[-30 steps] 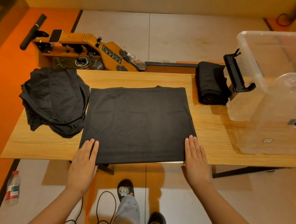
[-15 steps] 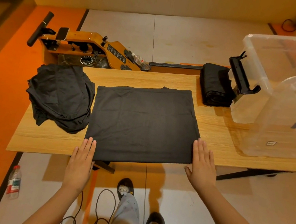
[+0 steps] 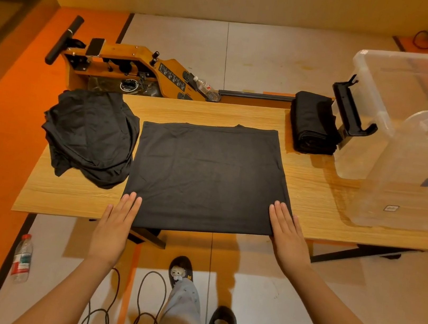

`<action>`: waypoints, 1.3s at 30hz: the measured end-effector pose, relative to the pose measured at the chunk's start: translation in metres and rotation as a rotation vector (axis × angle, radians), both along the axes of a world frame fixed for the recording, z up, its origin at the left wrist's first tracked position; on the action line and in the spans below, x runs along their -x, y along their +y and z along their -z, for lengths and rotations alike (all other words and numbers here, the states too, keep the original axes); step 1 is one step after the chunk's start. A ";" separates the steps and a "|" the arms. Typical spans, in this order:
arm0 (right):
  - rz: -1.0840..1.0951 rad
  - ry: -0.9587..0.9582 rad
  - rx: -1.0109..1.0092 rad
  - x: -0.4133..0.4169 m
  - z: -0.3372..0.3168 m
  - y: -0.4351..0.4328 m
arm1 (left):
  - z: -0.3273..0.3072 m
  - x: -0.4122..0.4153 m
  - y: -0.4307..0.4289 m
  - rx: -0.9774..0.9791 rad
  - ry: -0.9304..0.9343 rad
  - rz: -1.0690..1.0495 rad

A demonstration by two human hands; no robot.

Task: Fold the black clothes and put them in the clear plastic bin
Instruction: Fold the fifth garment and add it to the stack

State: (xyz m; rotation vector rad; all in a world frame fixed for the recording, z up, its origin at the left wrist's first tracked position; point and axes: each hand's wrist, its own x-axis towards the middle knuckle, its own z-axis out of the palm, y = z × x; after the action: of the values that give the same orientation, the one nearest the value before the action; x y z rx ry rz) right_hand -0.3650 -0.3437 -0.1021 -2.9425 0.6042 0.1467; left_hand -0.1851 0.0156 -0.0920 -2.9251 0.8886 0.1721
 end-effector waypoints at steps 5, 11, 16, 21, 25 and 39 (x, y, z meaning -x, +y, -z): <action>-0.048 -0.012 -0.019 0.010 0.000 -0.004 | 0.000 0.007 0.002 0.031 0.021 -0.021; -0.059 -0.019 -0.022 0.021 0.000 -0.007 | 0.001 0.006 0.004 0.030 0.046 -0.038; -0.071 -0.061 -0.107 0.027 -0.011 -0.013 | -0.009 0.009 0.010 0.081 0.113 -0.044; -0.092 -0.139 -0.219 0.023 -0.028 -0.029 | -0.019 0.001 0.013 0.239 0.268 -0.067; 0.116 -0.177 -0.458 0.009 -0.050 -0.036 | -0.042 -0.010 0.008 0.374 0.426 -0.187; 0.260 -0.835 -0.791 -0.061 -0.197 -0.057 | -0.206 -0.058 -0.052 1.084 0.103 -0.375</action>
State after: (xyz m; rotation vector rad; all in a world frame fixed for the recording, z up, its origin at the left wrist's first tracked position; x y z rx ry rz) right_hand -0.3043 -0.4006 0.0949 -1.8846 0.5838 -0.6699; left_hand -0.1271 -0.0361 0.1144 -4.1068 0.4934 -0.2261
